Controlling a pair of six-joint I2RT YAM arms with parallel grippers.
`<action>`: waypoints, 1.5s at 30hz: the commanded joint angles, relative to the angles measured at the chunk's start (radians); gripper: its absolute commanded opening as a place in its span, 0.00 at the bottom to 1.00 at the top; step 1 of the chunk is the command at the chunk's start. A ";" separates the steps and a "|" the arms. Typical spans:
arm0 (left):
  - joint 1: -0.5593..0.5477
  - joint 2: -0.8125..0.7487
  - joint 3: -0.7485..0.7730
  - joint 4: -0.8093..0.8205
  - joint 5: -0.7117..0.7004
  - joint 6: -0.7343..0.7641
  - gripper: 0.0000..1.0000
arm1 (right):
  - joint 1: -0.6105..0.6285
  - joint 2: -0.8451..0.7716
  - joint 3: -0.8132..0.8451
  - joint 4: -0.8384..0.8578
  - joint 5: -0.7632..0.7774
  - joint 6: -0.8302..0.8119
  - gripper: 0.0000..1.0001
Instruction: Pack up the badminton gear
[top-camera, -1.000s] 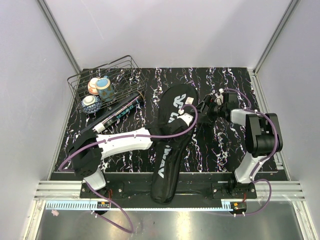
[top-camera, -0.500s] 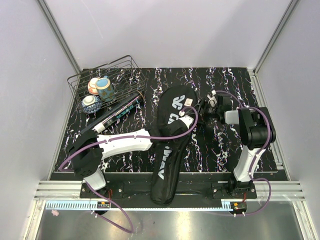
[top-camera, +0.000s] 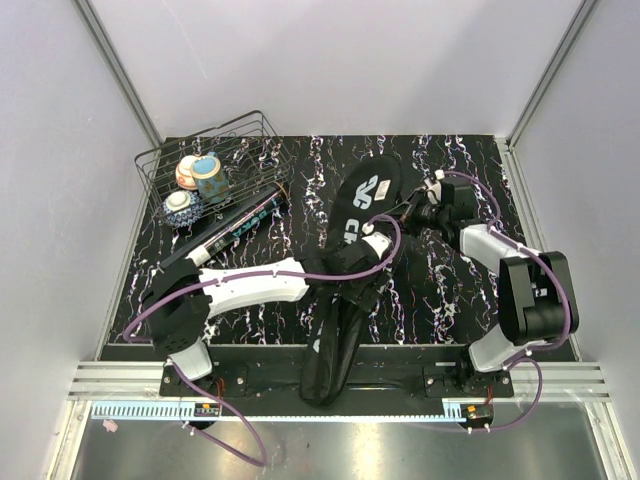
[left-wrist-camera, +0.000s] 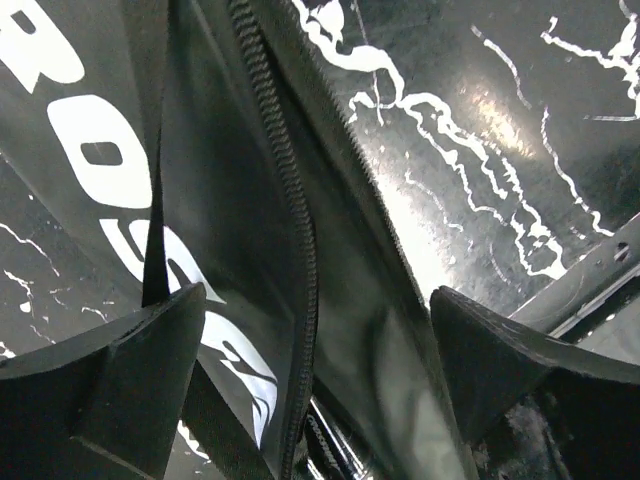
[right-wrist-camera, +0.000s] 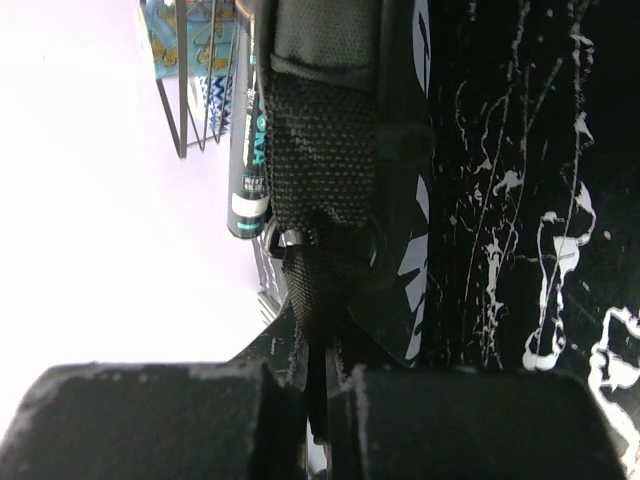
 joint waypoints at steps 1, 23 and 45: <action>-0.017 0.026 0.100 0.012 -0.077 0.036 0.99 | 0.010 -0.109 0.005 -0.103 0.100 0.134 0.00; 0.107 0.017 0.080 0.044 0.052 0.058 0.00 | 0.039 -0.316 0.025 -0.333 0.129 -0.270 0.71; 0.342 -0.104 -0.006 -0.021 0.706 0.111 0.00 | -0.105 -0.583 -0.072 -0.338 0.169 -0.475 0.52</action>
